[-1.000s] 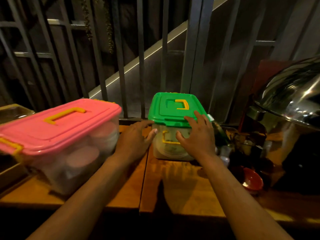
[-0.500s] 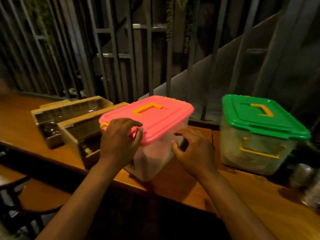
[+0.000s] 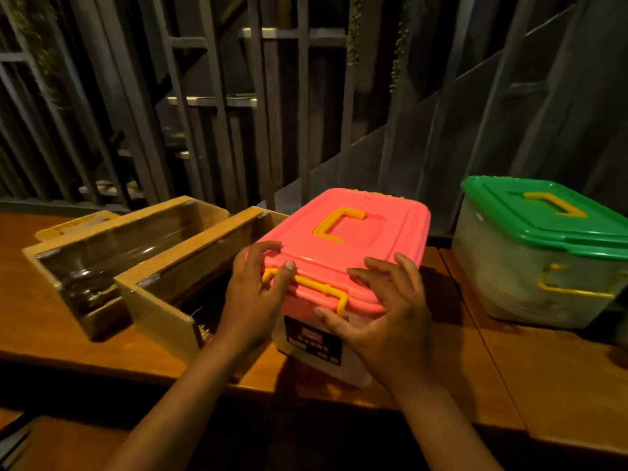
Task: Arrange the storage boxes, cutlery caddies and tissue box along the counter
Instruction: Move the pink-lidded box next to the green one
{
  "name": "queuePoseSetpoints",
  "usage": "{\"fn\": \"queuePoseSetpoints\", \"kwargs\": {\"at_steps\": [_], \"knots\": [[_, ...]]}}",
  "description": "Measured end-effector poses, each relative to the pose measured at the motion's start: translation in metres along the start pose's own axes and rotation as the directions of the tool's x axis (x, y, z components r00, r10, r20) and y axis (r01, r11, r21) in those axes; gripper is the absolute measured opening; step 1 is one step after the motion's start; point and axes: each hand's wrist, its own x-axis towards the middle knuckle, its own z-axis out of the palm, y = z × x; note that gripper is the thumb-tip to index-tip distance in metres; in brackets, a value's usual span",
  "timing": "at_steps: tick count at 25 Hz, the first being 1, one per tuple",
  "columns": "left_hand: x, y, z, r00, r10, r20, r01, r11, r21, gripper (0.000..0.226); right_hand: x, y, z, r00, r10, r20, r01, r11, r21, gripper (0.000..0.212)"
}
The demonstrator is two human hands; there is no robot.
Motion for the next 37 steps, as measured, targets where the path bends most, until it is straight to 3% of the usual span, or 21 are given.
{"fn": "queuePoseSetpoints", "kwargs": {"at_steps": [3, 11, 16, 23, 27, 29, 32, 35, 37], "knots": [[-0.002, 0.0, 0.009, 0.999, -0.011, -0.038, 0.011, 1.0, 0.007, 0.048, -0.004, -0.001, -0.004, 1.0, -0.005, -0.029, 0.005, 1.0, 0.004, 0.058], [-0.02, 0.029, 0.042, 0.998, 0.049, 0.043, -0.052, 0.996, 0.073, 0.068, -0.011, 0.029, -0.039, 0.987, 0.011, -0.161, -0.016, 1.0, -0.025, 0.055], [-0.027, 0.05, 0.079, 0.996, 0.037, 0.081, -0.046, 0.993, 0.113, 0.068, -0.008, 0.06, -0.064, 0.98, -0.003, -0.198, -0.005, 0.999, -0.042, 0.053], [-0.042, 0.088, 0.135, 0.999, 0.007, 0.053, -0.017, 0.981, 0.193, 0.071, 0.008, 0.114, -0.101, 0.988, 0.014, -0.151, -0.013, 1.0, 0.003, 0.058], [-0.044, 0.092, 0.136, 0.992, -0.007, 0.128, -0.021, 0.977, 0.212, 0.088, 0.012, 0.133, -0.112, 0.996, -0.027, -0.086, 0.029, 0.999, 0.018, 0.063], [-0.038, 0.093, 0.127, 0.974, 0.099, 0.206, -0.172, 0.912, 0.373, 0.1, 0.014, 0.139, -0.113, 0.997, -0.058, -0.058, 0.06, 0.997, 0.041, 0.061], [-0.02, 0.107, 0.124, 0.913, 0.181, 0.365, -0.375, 0.724, 0.579, 0.103, 0.018, 0.151, -0.115, 0.998, -0.057, -0.018, 0.057, 0.998, 0.038, 0.059], [-0.009, 0.112, 0.14, 0.905, 0.234, 0.356, -0.415, 0.675, 0.611, 0.093, 0.026, 0.166, -0.118, 0.999, -0.03, 0.021, 0.031, 0.996, -0.078, 0.069], [-0.003, 0.11, 0.151, 0.909, 0.257, 0.327, -0.41, 0.683, 0.605, 0.091, 0.033, 0.174, -0.12, 0.996, 0.009, 0.085, 0.006, 0.985, -0.17, 0.088]]}}
